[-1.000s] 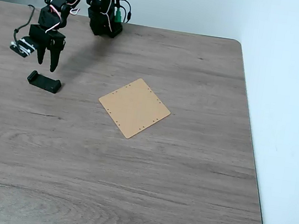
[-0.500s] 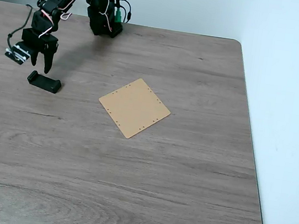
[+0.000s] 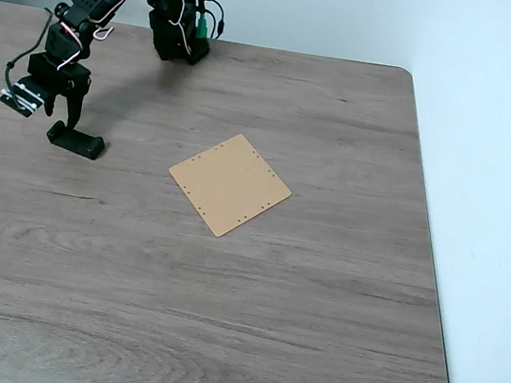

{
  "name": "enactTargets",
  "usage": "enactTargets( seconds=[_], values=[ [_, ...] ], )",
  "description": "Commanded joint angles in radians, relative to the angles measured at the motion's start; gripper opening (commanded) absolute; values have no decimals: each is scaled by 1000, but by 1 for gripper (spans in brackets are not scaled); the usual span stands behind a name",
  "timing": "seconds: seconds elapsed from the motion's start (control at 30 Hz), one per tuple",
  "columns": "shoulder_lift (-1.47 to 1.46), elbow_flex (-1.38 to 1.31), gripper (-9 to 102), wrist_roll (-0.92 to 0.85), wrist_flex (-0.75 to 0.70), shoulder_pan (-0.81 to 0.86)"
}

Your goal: Grasp a black block and then place it on the board.

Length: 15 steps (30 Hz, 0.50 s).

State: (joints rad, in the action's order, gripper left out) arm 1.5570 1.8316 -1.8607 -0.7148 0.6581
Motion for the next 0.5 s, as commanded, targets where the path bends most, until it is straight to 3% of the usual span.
enactTargets(
  seconds=[0.0,0.47],
  values=[
    [5,-60,22,-18,-8,12],
    [-123,-163,21,-28,-14,29]
  ],
)
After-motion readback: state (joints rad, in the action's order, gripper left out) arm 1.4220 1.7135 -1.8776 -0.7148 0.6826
